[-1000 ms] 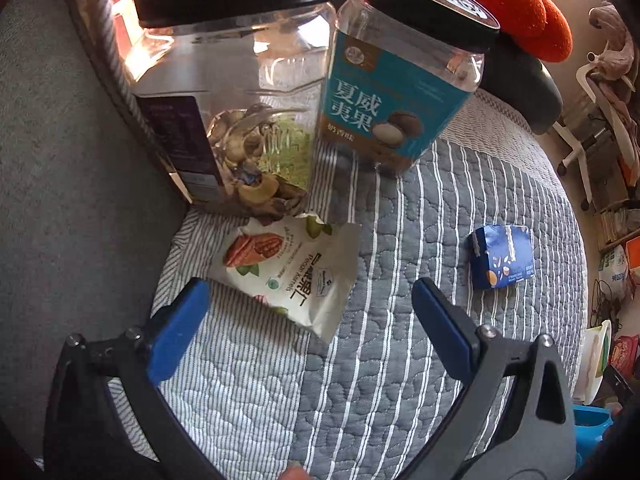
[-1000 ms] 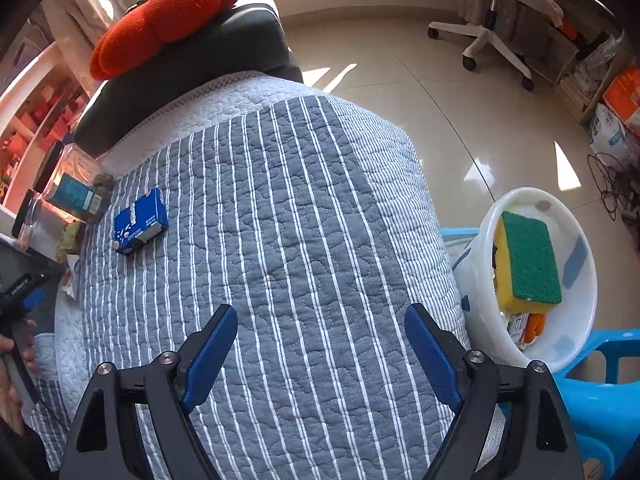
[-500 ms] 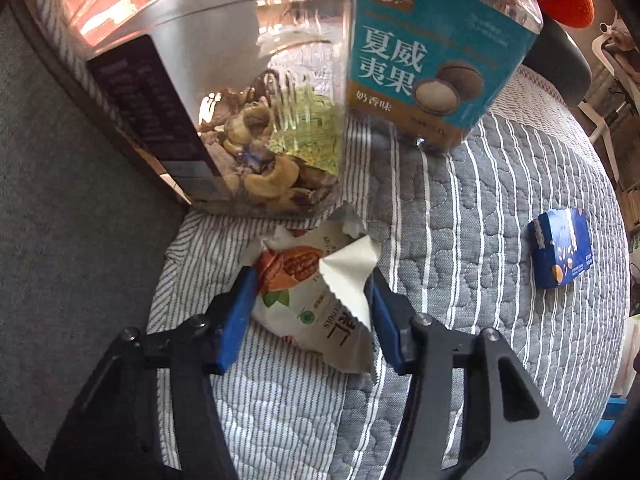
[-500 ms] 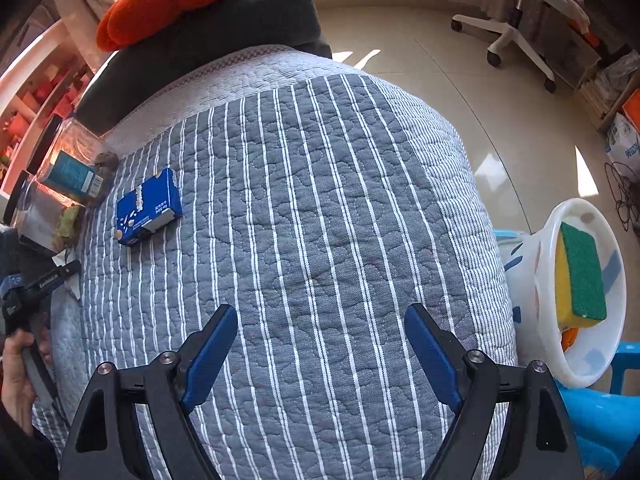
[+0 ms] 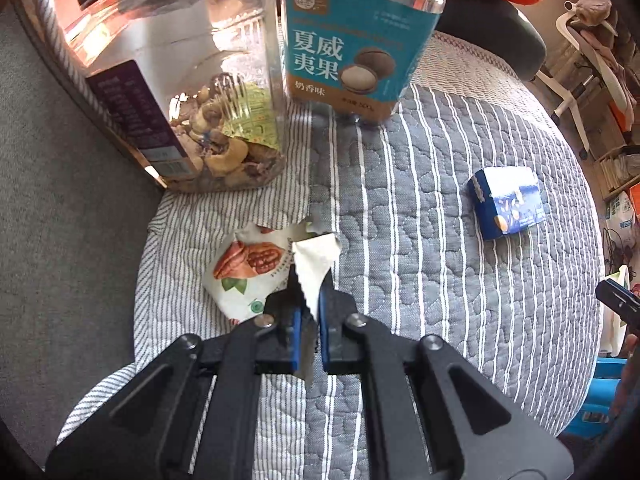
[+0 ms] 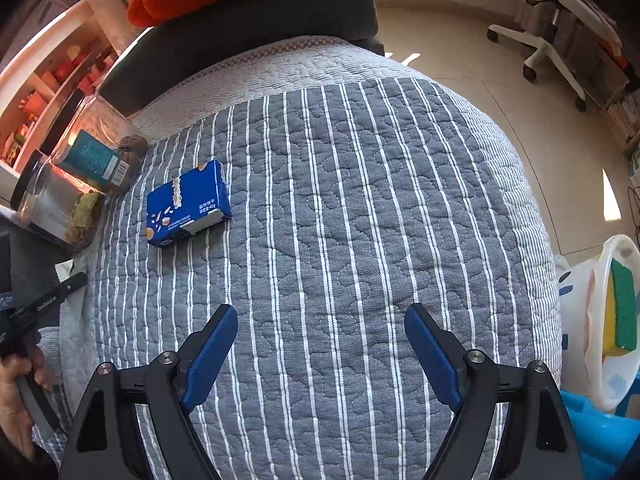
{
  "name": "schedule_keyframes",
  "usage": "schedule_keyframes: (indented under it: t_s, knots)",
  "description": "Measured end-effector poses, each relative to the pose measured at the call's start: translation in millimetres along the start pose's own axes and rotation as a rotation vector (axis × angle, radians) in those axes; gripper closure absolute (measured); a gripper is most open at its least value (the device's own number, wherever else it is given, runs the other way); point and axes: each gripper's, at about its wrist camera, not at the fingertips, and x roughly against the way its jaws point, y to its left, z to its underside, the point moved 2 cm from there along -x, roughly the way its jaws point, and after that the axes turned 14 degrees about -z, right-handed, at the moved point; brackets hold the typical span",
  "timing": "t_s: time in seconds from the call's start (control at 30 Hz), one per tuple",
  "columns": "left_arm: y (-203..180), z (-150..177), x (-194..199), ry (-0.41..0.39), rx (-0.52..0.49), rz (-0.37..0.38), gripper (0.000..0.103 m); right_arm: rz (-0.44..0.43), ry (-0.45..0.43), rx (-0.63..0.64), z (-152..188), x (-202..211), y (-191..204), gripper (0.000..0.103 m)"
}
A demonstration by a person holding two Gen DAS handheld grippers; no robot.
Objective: Collect trash
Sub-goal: 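Grasp the blue snack box with the right gripper while the left holds the wrapper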
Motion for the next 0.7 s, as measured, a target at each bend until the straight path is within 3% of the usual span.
schedule_keyframes:
  t_s: [0.1, 0.2, 0.37, 0.5, 0.7]
  knots:
    - [-2.9, 3.0, 14.3, -0.008, -0.005, 0.035, 0.095, -0.044, 0.001, -0.003, -17.0, -22.3, 16.7, 0.016]
    - [-7.2, 5.0, 26.1, -0.019, -0.021, 0.045, 0.095, -0.056, 0.021, -0.098, -32.4, -45.7, 23.4, 0.016]
    - [-4.3, 1.9, 32.4, -0.052, -0.053, -0.030, 0.095, -0.126, 0.003, -0.344, -50.1, -71.7, 32.2, 0.014]
    - [3.8, 2.5, 25.9, -0.053, -0.052, -0.089, 0.095, -0.090, -0.027, -0.402, -62.7, -93.5, 50.0, 0.014]
    - [11.5, 7.9, 18.9, -0.037, -0.048, -0.100, 0.095, -0.004, -0.055, -0.473, -72.0, -122.1, 61.2, 0.014]
